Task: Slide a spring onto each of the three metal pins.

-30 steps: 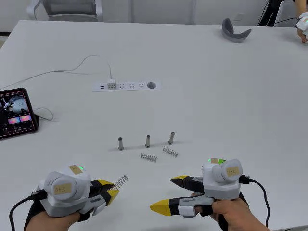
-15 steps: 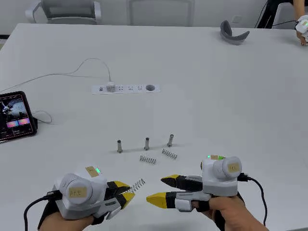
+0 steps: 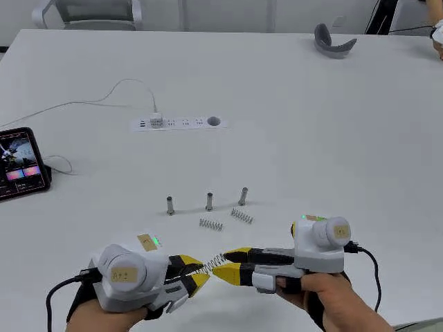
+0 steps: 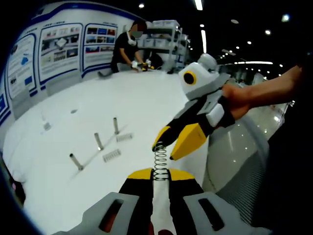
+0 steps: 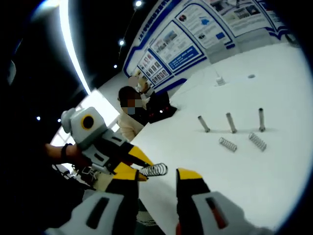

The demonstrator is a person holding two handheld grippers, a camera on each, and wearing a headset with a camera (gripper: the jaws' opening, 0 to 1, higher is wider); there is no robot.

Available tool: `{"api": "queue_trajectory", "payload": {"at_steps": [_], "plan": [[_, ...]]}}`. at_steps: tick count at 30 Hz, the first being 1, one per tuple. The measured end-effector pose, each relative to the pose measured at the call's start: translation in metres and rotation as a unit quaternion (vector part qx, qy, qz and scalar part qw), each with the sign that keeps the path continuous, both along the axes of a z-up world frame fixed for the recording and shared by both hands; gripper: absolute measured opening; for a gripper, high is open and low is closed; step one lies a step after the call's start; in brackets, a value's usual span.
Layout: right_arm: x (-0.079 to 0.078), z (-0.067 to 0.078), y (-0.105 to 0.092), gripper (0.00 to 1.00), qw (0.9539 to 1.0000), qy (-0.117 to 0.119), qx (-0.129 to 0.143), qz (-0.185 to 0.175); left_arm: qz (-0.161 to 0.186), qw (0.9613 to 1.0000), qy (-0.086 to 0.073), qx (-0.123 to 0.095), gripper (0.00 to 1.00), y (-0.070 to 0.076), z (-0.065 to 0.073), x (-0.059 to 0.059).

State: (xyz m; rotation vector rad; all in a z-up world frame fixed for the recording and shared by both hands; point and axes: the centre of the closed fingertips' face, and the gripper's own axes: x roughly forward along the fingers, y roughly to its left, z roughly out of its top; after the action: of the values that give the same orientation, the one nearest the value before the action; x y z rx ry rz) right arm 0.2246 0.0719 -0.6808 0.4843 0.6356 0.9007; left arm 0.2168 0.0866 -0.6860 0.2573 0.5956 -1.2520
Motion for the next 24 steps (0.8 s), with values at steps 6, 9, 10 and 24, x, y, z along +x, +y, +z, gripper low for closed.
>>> {"api": "queue_trajectory", "payload": {"at_steps": [6, 9, 10, 24], "plan": [[-0.001, 0.003, 0.003, 0.26, 0.9997, 0.008, 0.023, -0.002, -0.007, 1.0, 0.001, 0.0, 0.11, -0.002, -0.001, -0.003], [0.0, 0.005, 0.004, 0.24, 0.9993, 0.012, 0.035, -0.006, -0.012, 0.9999, -0.001, 0.0, 0.11, -0.003, -0.001, -0.005], [0.0, 0.004, 0.003, 0.23, 0.9992, 0.014, 0.037, -0.008, -0.012, 0.9999, -0.001, 0.0, 0.11, -0.003, 0.0, -0.005], [0.002, 0.012, 0.005, 0.12, 0.9971, 0.028, 0.07, -0.009, -0.015, 0.9999, 0.004, 0.001, 0.11, -0.002, -0.003, -0.006]]}}
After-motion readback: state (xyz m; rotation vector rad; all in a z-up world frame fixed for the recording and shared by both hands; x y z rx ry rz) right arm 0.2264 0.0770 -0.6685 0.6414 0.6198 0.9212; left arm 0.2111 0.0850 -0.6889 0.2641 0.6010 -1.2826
